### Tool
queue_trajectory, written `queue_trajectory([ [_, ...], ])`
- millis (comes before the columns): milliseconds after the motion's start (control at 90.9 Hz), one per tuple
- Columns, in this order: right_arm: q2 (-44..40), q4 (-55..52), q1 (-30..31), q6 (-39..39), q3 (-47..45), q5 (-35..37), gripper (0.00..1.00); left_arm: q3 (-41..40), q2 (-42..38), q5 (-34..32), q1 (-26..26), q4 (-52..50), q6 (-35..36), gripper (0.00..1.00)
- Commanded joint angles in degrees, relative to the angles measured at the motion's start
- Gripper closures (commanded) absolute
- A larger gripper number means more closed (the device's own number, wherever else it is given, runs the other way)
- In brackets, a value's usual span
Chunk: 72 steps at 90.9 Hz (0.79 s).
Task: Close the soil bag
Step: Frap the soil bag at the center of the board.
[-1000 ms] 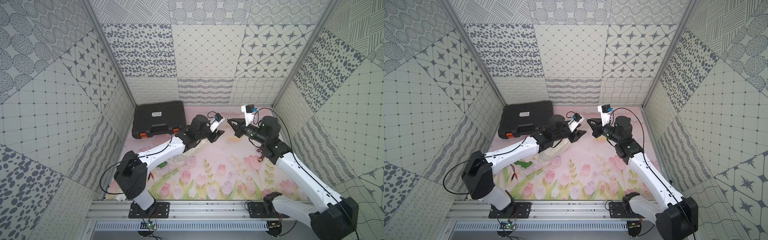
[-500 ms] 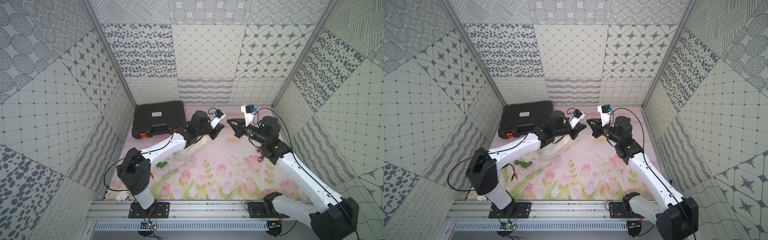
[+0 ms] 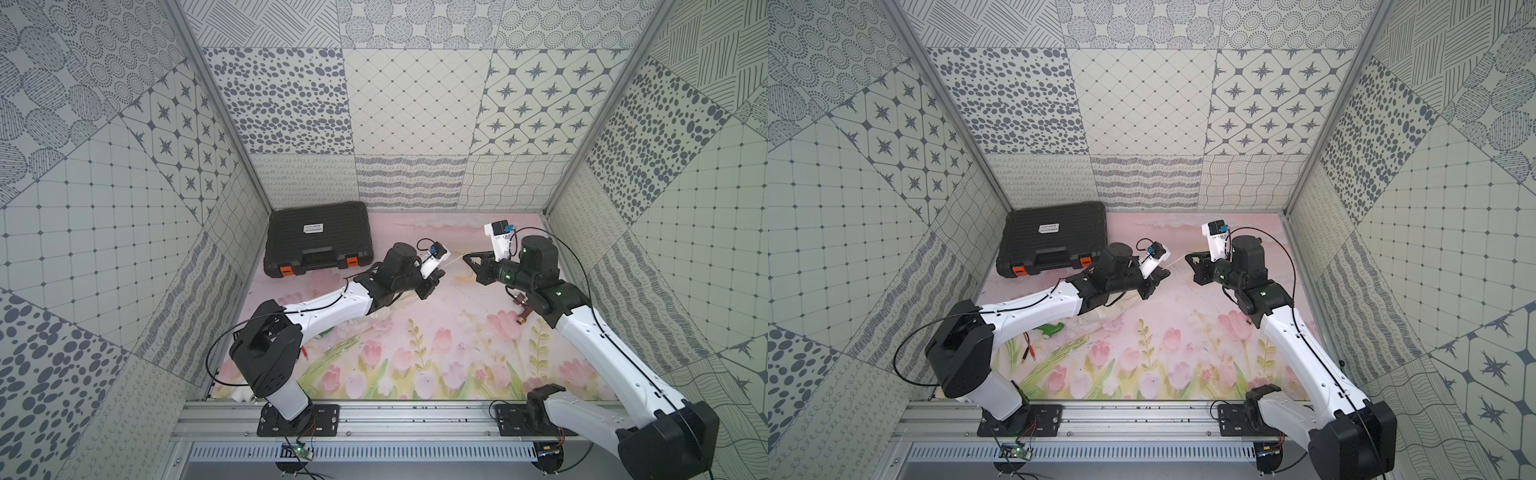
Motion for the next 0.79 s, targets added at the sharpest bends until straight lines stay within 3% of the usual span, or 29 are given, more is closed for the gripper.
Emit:
queue_trajectory([
  [0,-3.2,17.2,-5.7,2.0,6.5,9.9,1.00,-3.3,3.4,-19.2,-3.0,-31.8,0.8,0.93],
  [198,-3.8,17.4,-7.5,2.4,7.0,11.3,1.00,-3.3,6.5,-26.1,-4.8,-37.2,-3.7,0.90],
  [396,-5.4,16.1,-10.4,2.6,5.9,11.9,1.00,-3.9,5.9,-30.7,-4.8,-39.6,-5.5,0.93],
  [781,-6.6,15.6,-17.7,5.1,5.1,9.9,1.00,-1.2,10.8,-40.7,-5.3,-54.8,-11.3,0.89],
])
